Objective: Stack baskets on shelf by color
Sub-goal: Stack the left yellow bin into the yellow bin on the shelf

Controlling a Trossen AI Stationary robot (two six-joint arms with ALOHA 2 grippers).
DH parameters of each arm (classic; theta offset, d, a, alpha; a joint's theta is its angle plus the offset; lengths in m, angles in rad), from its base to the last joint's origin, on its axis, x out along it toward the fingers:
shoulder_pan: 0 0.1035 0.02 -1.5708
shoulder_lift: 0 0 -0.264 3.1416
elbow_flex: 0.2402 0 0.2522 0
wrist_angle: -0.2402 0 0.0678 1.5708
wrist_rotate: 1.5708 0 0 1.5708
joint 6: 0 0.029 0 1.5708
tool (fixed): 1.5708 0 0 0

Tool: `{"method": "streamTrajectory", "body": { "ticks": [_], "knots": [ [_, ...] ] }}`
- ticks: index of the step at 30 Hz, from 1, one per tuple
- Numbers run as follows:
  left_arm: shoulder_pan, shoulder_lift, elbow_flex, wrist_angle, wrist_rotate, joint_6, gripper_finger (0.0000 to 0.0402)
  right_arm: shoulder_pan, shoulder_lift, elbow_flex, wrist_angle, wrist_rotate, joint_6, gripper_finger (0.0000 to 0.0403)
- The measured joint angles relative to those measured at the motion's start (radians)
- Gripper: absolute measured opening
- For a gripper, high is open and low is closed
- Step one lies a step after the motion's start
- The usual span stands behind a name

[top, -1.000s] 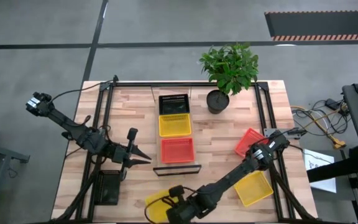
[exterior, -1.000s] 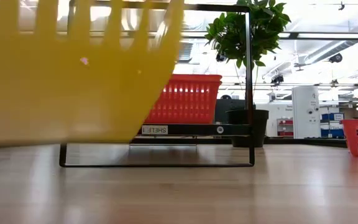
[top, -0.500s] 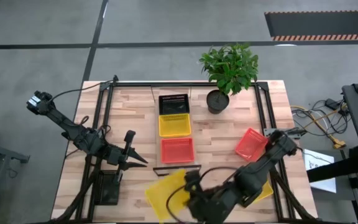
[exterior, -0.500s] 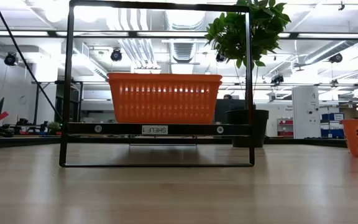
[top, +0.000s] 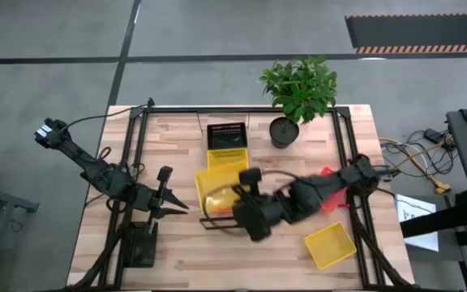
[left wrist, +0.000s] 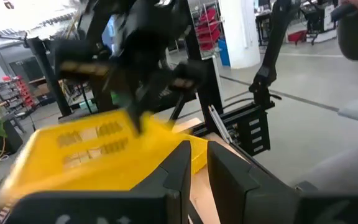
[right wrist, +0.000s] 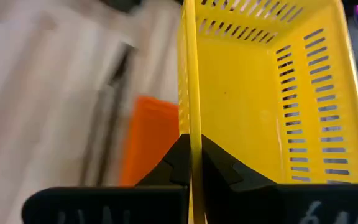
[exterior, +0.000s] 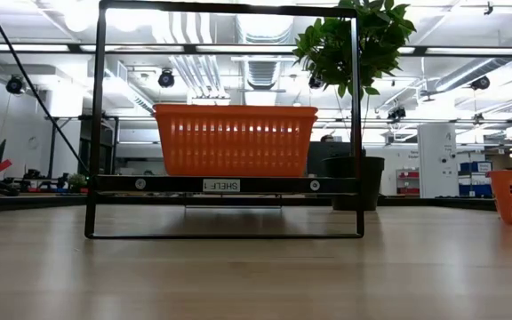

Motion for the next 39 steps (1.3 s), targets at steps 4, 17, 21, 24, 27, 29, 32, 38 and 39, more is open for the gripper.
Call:
{"method": "streamTrajectory", "body": {
  "ticks": [4,17,21,24,27,29,32,38,39],
  "knots": [
    [0.0,-0.027,-0.011,0.0,0.0,0.004,0.0037,-0.101,0.008,-0.006,-0.024,-0.046,-0.008,0.0009],
    [0.0,-0.122,-0.052,0.003,-0.004,0.058,0.0037,-0.314,0.007,-0.239,0.152,-0.327,-0.096,0.0008],
    [0.0,-0.123,-0.053,0.001,-0.004,0.089,0.0037,-0.325,-0.025,-0.356,0.277,-0.332,-0.135,0.0008],
    [0.0,-0.117,-0.055,0.001,-0.004,0.101,0.0037,-0.335,-0.085,-0.455,0.382,-0.333,-0.136,0.0008],
    [0.0,-0.111,-0.055,0.001,-0.004,0.101,0.0037,-0.344,-0.148,-0.58,0.477,-0.332,-0.129,0.0008],
    [0.0,-0.111,-0.056,0.001,-0.004,0.101,0.0037,-0.354,-0.181,-0.66,0.545,-0.332,-0.129,0.0008],
    [0.0,-0.112,-0.056,0.002,-0.004,0.101,0.0037,-0.374,-0.216,-0.748,0.631,-0.332,-0.13,0.0008],
    [0.0,-0.111,-0.056,0.006,-0.004,0.101,0.0037,-0.409,-0.229,-0.817,0.656,-0.331,-0.134,0.0008],
    [0.0,-0.111,-0.056,0.006,-0.004,0.102,0.0037,-0.411,-0.228,-0.823,0.658,-0.331,-0.137,0.0008]
  ]
}}
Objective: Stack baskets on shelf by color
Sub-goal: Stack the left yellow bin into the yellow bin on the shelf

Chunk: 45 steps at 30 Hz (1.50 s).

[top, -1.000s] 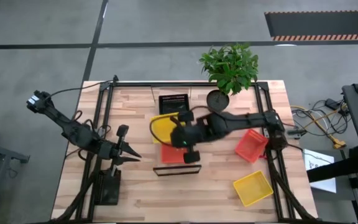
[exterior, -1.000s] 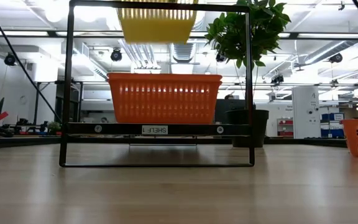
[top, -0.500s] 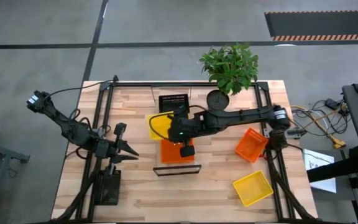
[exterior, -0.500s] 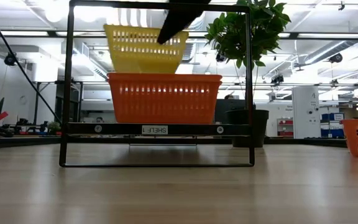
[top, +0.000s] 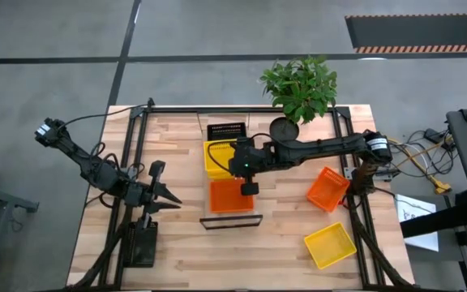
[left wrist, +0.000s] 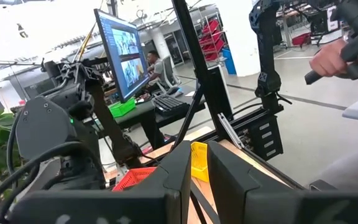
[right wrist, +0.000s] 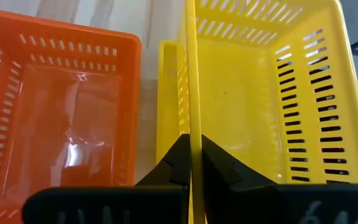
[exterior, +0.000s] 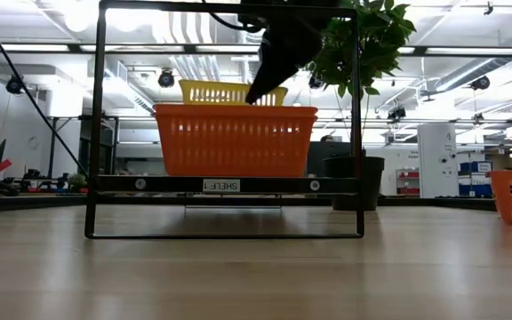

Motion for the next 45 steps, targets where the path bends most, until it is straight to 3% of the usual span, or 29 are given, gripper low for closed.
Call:
{"method": "streamTrajectory", "body": {
  "ticks": [45],
  "knots": [
    [0.0,0.002,0.0,-0.001,0.0,0.0,0.0037,-0.008,0.012,-0.076,0.074,-0.008,0.064,0.0009]
  ]
}}
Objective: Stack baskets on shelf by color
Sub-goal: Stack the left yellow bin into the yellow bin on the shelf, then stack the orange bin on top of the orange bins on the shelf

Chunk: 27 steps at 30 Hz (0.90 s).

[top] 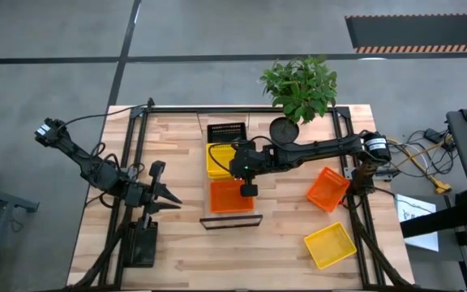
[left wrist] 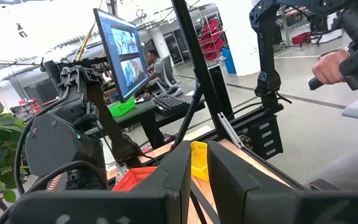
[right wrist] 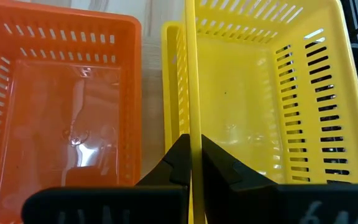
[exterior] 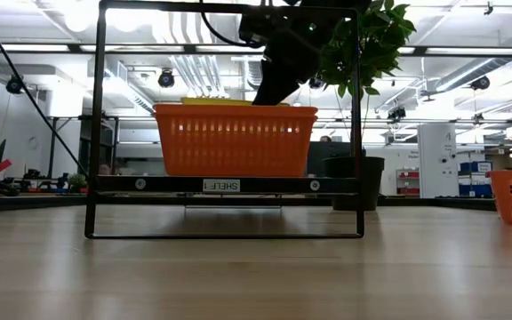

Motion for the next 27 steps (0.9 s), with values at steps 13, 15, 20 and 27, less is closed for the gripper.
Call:
{"method": "streamTrajectory", "body": {
  "ticks": [13,15,20,27],
  "knots": [
    [0.0,0.001,0.0,-0.003,0.0,0.0,0.0037,0.002,0.0,0.0,0.006,0.008,0.017,0.0092],
    [0.0,0.001,0.0,-0.003,0.0,0.0,0.0037,0.003,-0.001,0.012,-0.006,0.006,0.042,0.0105],
    [0.0,0.004,0.0,-0.003,0.0,0.0,0.0037,0.018,-0.006,0.072,-0.056,-0.034,0.069,0.0125],
    [0.0,0.012,0.0,-0.003,0.0,0.0,0.0037,0.102,-0.007,0.15,-0.144,-0.053,0.093,0.0116]
  ]
}}
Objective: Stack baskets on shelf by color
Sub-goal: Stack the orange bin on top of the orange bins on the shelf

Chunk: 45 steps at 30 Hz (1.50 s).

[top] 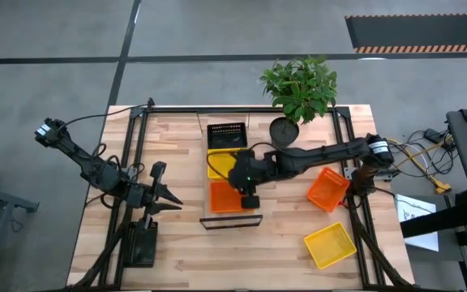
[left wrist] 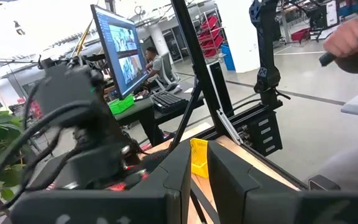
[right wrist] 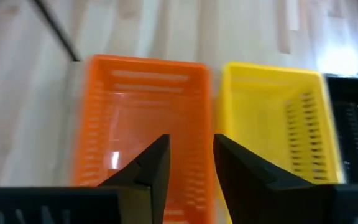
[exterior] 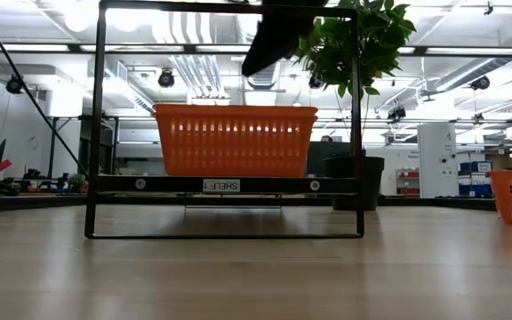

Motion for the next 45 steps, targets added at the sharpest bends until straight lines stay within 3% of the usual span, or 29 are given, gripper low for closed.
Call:
{"method": "streamTrajectory", "body": {
  "ticks": [14,19,25,32,38,45],
  "knots": [
    [0.0,0.007,0.0,0.002,0.0,-0.002,0.0037,0.176,-0.002,0.032,-0.182,0.008,0.213,0.0061],
    [0.0,0.014,0.0,0.002,0.0,-0.002,0.0037,0.19,-0.009,0.073,-0.35,0.014,0.4,0.0042],
    [0.0,0.013,0.0,0.005,0.0,-0.002,0.0037,0.184,-0.024,0.124,-0.613,0.147,0.76,0.0029],
    [0.0,0.013,0.0,0.004,0.0,-0.002,0.0037,0.172,-0.048,0.039,-0.836,0.168,1.046,0.0072],
    [0.0,0.013,0.0,-0.001,0.0,-0.002,0.0037,0.173,-0.055,-0.073,-0.888,0.172,1.292,0.0128],
    [0.0,0.013,-0.001,-0.002,0.0,-0.002,0.0037,0.174,-0.06,-0.214,-0.883,0.192,1.476,0.0153]
  ]
}}
